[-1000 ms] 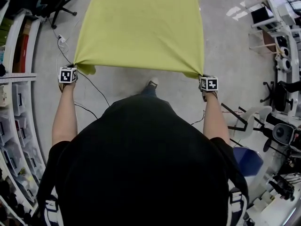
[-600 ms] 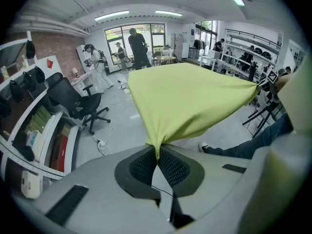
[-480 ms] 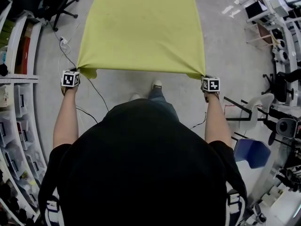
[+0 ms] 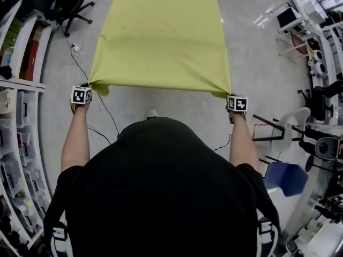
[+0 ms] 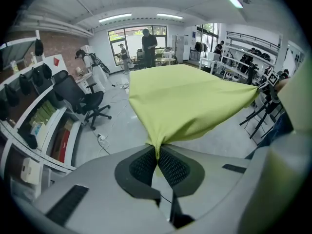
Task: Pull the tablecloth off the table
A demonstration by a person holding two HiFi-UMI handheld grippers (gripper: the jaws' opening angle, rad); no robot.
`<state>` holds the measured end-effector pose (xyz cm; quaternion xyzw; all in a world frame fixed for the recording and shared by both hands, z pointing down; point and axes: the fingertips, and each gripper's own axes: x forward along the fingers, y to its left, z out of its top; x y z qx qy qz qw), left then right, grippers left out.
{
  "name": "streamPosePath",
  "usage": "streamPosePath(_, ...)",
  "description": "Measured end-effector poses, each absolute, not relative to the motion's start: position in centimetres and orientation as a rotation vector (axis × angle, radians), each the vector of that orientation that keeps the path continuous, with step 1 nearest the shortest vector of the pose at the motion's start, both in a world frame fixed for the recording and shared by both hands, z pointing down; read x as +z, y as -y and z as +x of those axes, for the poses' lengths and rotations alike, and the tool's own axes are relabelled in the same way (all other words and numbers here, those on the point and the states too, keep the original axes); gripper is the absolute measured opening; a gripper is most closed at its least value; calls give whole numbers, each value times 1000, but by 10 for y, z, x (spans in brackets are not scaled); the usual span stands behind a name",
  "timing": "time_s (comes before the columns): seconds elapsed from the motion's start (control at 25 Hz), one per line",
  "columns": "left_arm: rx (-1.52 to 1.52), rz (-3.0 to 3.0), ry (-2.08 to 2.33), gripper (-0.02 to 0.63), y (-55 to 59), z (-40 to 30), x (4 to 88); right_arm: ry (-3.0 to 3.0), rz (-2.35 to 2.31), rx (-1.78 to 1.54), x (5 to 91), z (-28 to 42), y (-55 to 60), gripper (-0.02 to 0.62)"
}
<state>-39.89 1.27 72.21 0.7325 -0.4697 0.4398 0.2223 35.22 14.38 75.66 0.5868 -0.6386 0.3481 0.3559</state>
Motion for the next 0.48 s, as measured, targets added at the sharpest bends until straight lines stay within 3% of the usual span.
streamPosePath(0.48, 1154, 1985, 1384, 25, -196, -351, 700, 1750, 1538, 878, 734, 405, -293, 25)
